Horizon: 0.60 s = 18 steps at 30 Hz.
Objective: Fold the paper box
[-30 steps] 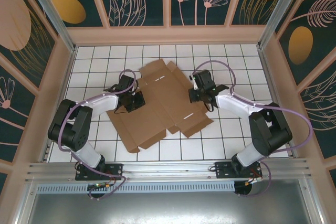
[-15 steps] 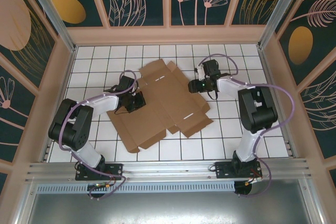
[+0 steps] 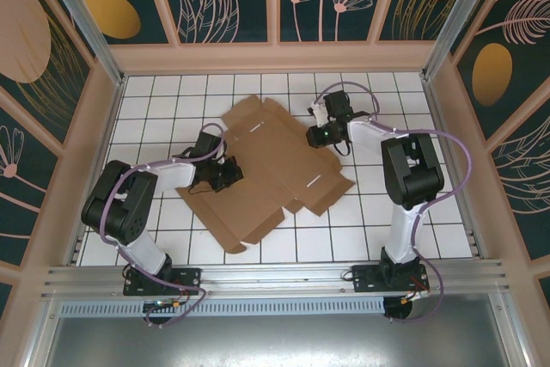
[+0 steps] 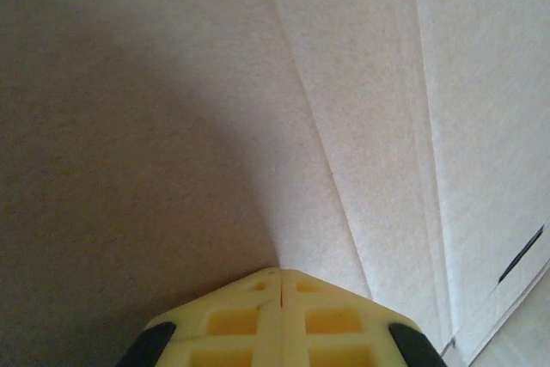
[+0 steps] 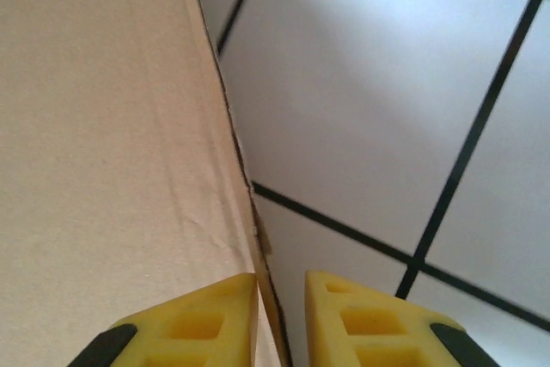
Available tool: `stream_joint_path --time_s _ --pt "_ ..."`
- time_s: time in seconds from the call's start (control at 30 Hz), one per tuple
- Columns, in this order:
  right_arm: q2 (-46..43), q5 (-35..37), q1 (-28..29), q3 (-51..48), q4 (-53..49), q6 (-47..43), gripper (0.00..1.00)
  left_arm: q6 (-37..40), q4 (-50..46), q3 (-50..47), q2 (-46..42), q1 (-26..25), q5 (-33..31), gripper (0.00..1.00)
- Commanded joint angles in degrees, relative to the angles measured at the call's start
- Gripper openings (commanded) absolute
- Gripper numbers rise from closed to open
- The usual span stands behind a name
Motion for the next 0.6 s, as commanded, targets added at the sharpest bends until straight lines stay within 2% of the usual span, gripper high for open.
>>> stream_joint_path --time_s 0.0,0.13,0.33,0.47,0.57 --pt "1.99 -2.54 0.58 4.4 -1.64 -4.25 0.22 -1.92 1.97 0.5 3.09 -3.23 4.08 0.0" --pt "5.76 -5.53 1.3 9.72 -5.47 -6.08 0.33 -3.31 5.15 1.14 4.43 -5.53 6.88 0.0" --pt "6.03 -1.7 1.93 11.58 -4.47 -4.99 0.56 -1.04 4.64 3.99 3.11 -6.86 10.26 0.06" --pt "2.02 6.14 1.06 10.99 -1.93 -0.24 0.6 3.47 1.45 9.03 -0.32 -6.81 9.51 0.12" --pt "-4.98 8.08 -0.54 5.81 2.91 6.57 0.6 6.91 -1.66 16.98 0.39 -6.84 6.66 0.18"
